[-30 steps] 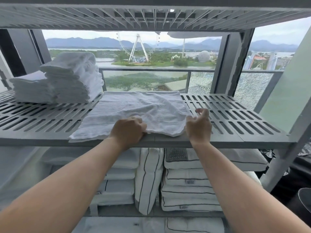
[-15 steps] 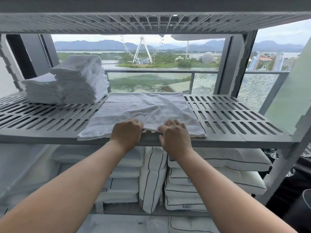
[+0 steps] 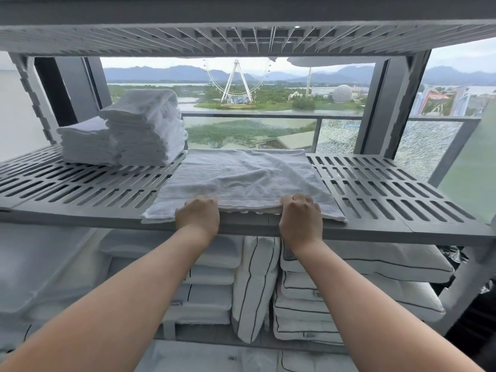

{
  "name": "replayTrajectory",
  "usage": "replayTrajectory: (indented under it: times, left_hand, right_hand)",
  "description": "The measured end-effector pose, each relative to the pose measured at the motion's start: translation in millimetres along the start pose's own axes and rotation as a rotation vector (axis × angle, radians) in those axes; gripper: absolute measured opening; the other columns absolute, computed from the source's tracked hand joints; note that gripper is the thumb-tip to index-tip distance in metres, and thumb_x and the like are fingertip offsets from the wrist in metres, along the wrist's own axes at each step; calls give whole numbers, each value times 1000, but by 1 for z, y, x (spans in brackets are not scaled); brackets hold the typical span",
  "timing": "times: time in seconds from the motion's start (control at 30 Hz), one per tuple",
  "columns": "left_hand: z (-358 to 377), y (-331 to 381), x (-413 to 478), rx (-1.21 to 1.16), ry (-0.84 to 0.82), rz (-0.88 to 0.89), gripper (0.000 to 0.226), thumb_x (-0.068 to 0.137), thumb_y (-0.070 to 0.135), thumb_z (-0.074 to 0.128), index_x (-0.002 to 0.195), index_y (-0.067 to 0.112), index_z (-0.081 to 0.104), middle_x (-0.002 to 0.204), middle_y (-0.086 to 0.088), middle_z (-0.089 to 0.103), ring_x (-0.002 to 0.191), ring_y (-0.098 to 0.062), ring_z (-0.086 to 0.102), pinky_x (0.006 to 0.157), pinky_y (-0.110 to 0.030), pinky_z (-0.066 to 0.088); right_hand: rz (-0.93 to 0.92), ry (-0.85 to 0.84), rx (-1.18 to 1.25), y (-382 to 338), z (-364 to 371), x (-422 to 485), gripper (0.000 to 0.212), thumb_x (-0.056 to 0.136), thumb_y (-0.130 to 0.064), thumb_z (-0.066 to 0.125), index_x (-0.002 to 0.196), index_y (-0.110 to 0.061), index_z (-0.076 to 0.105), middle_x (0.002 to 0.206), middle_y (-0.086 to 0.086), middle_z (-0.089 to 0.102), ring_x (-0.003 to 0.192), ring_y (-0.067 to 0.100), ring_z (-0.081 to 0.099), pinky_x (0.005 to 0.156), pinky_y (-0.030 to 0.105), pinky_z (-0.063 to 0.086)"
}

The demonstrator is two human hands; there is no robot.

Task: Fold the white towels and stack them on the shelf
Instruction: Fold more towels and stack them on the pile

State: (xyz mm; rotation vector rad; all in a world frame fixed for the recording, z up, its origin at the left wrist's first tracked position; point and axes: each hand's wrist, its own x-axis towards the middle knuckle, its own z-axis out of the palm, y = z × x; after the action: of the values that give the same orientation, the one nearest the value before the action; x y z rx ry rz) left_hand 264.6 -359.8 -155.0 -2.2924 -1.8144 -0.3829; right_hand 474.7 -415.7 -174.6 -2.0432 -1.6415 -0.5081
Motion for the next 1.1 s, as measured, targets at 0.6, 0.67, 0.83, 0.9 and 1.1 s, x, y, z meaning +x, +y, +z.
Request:
replayTrajectory:
  times: [0.6, 0.67, 0.83, 0.9, 1.1]
  left_hand:
    - [53, -15, 171, -437, -55, 41, 23, 87, 9, 49, 83, 26, 65, 102, -4, 71, 102, -29, 61, 86, -37, 51]
    - [62, -17, 194, -446, -42, 58, 27, 87, 8, 50, 91, 24, 70, 105, -4, 72, 104, -28, 62, 88, -37, 51]
    - [75, -19, 246, -415, -71, 122, 25, 91, 12, 47, 97, 22, 69, 112, -6, 69, 107, -29, 59, 89, -38, 49]
    - [79, -21, 264, -393, -93, 153, 25, 94, 13, 44, 99, 22, 67, 116, -8, 65, 111, -30, 57, 92, -40, 48]
    - [86, -27, 281, -237, -57, 223, 43, 93, 6, 36, 103, 29, 70, 106, 3, 71, 99, -26, 65, 79, -38, 53]
  right_hand:
    - [151, -202, 17, 23, 67, 142, 29, 89, -6, 38, 103, -14, 61, 109, 11, 62, 106, 32, 53, 91, 40, 43]
    - [147, -164, 21, 25, 77, 157, 30, 89, -4, 38, 104, -13, 63, 108, 12, 63, 105, 33, 54, 91, 40, 45]
    - [176, -114, 58, 25, 94, 192, 37, 88, 2, 38, 106, -10, 68, 106, 16, 65, 103, 34, 55, 87, 39, 49]
    - [186, -80, 74, 25, 101, 199, 36, 90, 2, 39, 104, -8, 70, 108, 17, 64, 106, 35, 55, 89, 40, 51]
    - [254, -103, -115, 28, 109, 206, 35, 94, -6, 40, 107, -6, 73, 139, 17, 50, 123, 36, 48, 103, 42, 45]
